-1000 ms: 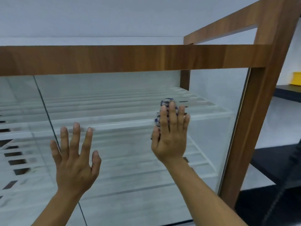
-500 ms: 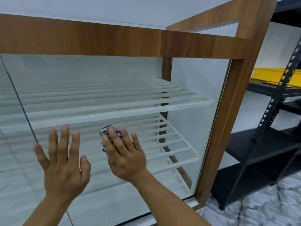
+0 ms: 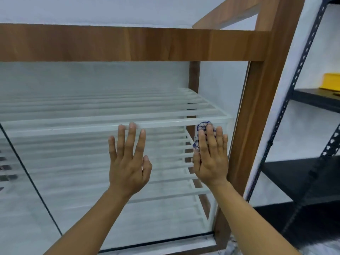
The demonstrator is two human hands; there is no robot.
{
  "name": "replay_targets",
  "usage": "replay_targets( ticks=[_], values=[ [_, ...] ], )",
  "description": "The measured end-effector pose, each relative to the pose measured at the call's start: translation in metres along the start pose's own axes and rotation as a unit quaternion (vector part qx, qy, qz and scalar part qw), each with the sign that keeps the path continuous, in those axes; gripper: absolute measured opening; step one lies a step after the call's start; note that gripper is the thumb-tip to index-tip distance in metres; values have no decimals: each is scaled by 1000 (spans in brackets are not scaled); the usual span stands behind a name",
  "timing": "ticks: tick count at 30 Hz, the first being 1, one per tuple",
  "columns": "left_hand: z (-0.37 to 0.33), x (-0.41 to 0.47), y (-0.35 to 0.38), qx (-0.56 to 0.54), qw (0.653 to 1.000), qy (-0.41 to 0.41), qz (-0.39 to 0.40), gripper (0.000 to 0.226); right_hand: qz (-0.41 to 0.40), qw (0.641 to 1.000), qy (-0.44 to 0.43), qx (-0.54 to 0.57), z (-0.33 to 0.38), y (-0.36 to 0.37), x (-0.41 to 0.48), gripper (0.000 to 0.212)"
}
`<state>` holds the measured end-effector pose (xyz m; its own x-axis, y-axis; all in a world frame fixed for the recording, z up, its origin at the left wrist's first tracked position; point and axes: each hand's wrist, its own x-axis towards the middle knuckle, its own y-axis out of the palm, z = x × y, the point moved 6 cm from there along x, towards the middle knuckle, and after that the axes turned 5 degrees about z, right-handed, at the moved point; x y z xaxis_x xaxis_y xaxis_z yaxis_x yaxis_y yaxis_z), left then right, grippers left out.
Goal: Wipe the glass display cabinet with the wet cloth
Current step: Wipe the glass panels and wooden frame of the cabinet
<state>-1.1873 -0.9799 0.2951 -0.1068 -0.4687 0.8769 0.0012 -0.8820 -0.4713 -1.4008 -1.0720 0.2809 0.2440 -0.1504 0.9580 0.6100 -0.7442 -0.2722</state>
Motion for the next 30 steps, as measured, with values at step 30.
replay_targets(
  ticks=[30],
  values=[
    [-157,62,34,-9,997,-28,72,66,242,538,555,586,-144,-28,11,44]
  ],
)
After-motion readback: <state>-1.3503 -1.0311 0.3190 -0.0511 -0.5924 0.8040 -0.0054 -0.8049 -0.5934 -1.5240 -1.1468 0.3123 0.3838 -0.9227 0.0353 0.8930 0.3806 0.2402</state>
